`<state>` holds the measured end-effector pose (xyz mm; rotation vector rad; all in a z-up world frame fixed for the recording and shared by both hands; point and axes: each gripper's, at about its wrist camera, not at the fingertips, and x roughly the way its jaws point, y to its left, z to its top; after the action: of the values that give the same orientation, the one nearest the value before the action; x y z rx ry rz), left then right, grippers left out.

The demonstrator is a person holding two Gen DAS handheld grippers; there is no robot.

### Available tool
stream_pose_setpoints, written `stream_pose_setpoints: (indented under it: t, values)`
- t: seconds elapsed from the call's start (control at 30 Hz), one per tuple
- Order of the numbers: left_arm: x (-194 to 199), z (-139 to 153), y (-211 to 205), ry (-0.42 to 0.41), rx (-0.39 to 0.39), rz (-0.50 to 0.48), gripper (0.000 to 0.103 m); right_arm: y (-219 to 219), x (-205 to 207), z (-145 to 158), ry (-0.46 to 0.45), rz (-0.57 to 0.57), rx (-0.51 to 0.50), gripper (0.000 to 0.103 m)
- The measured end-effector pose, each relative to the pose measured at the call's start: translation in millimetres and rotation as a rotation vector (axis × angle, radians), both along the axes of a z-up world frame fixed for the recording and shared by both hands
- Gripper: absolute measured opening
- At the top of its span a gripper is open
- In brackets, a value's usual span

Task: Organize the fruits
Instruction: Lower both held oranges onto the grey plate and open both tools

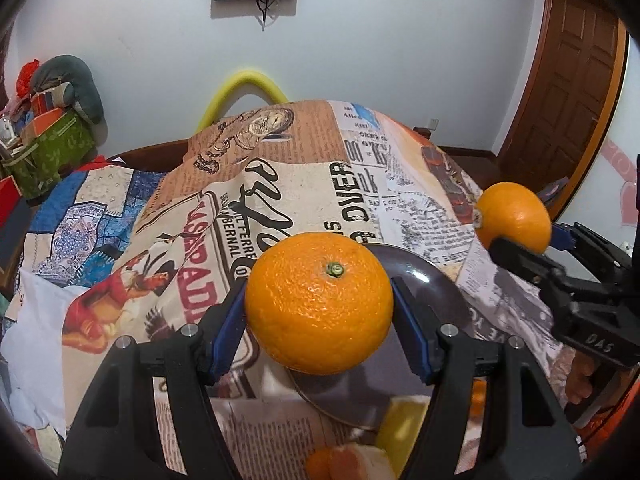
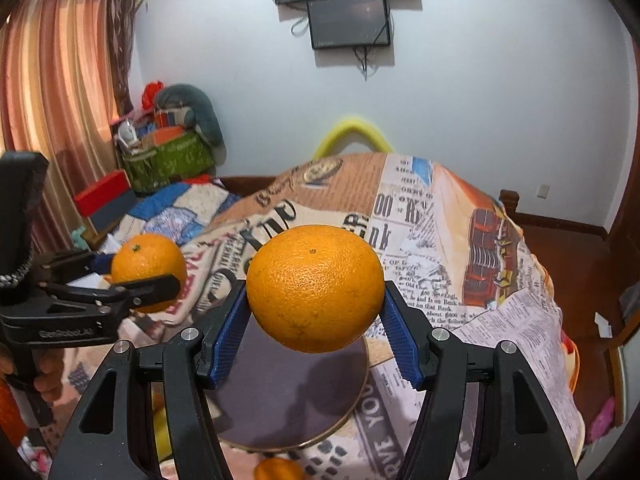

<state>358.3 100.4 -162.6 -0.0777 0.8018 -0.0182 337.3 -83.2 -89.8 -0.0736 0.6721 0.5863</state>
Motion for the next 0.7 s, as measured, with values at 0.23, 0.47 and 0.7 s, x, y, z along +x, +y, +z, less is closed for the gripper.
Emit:
stream_pose_setpoints:
  t: [0.23,0.47,0.7]
  values:
    - [27.2,-25.6,4.0,0.074,-0.018,-0.015,0.068,14.4,23.3,-30.1,0.089,0.027,-0.063,0.061]
    - [49.9,-51.2,2.8,0.146,-0.043,-0.056,0.068,22.4,44.0,-57.2,0.205,0.068,-0.087,0.061]
    - [67.4,-69.3,5.6,0.207,-0.068,-0.059,0.068,29.9,48.8,-67.3,0.223,0.09,-0.137,0.061]
